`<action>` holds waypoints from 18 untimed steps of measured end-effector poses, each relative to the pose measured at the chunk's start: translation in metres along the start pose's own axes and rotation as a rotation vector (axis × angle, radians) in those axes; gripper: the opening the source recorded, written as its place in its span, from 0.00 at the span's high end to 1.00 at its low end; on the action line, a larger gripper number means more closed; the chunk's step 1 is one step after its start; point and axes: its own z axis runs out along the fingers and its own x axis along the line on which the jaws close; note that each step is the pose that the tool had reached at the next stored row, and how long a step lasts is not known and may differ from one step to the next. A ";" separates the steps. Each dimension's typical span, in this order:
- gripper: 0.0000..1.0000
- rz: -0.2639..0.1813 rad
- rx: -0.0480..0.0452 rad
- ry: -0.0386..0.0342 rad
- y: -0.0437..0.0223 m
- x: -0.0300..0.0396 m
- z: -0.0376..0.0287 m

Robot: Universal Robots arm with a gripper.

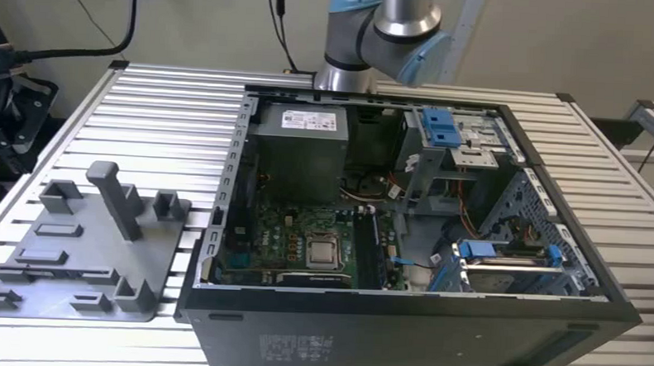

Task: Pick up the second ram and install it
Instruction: 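Pick up the second ram and move it above second insertion slot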

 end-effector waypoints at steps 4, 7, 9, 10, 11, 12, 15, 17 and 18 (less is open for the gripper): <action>0.89 -0.059 -0.0008 0.0029 0.0000 0.0000 0.0000; 0.89 -0.104 -0.0003 0.0054 0.0000 0.0000 0.0000; 0.89 -0.123 0.0011 0.0067 0.0000 -0.0001 0.0000; 0.89 -0.130 0.0019 0.0073 -0.0001 -0.0001 -0.0001; 0.89 -0.138 0.0023 0.0079 -0.0001 0.0000 -0.0001; 0.89 -0.146 0.0025 0.0084 0.0000 0.0000 -0.0001; 0.89 -0.166 0.0025 0.0093 0.0000 0.0000 -0.0001; 0.89 -0.173 0.0022 0.0096 0.0001 0.0000 -0.0001; 0.89 -0.177 0.0021 0.0097 0.0001 0.0000 -0.0001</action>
